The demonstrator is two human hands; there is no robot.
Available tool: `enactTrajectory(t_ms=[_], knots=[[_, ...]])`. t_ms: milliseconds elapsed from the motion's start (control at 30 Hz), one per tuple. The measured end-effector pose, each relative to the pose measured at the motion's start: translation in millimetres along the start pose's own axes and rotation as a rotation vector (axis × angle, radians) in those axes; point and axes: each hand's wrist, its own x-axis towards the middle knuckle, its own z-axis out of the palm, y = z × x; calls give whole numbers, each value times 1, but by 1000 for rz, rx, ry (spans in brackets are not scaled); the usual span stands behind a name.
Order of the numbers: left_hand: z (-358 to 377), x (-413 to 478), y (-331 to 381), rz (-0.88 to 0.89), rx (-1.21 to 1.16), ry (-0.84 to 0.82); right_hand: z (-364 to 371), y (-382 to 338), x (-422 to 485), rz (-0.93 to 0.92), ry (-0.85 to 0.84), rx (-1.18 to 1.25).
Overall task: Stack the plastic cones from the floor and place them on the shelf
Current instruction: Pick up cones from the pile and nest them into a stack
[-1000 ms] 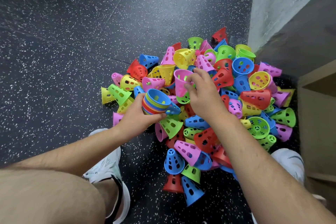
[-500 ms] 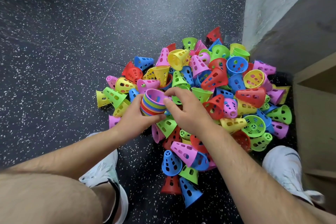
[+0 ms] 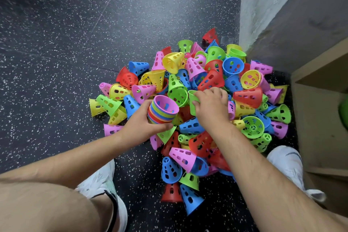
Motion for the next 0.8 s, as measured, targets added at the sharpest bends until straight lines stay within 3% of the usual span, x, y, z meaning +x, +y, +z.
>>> enactTrajectory(t_ms=[233, 400, 533, 700, 800], knots=[[0, -1, -3, -24, -23, -4, -2, -1, 0, -64, 4, 430], [0, 0, 1, -29, -38, 9, -16, -16, -2, -29, 144, 736], [0, 0, 1, -22, -54, 23, -30, -30, -8, -131, 178, 786], [0, 3, 3, -19, -88, 31, -20, -40, -20, -284, 49, 714], [1, 4, 9, -18, -107, 36, -18, -44, -28, -278, -57, 752]])
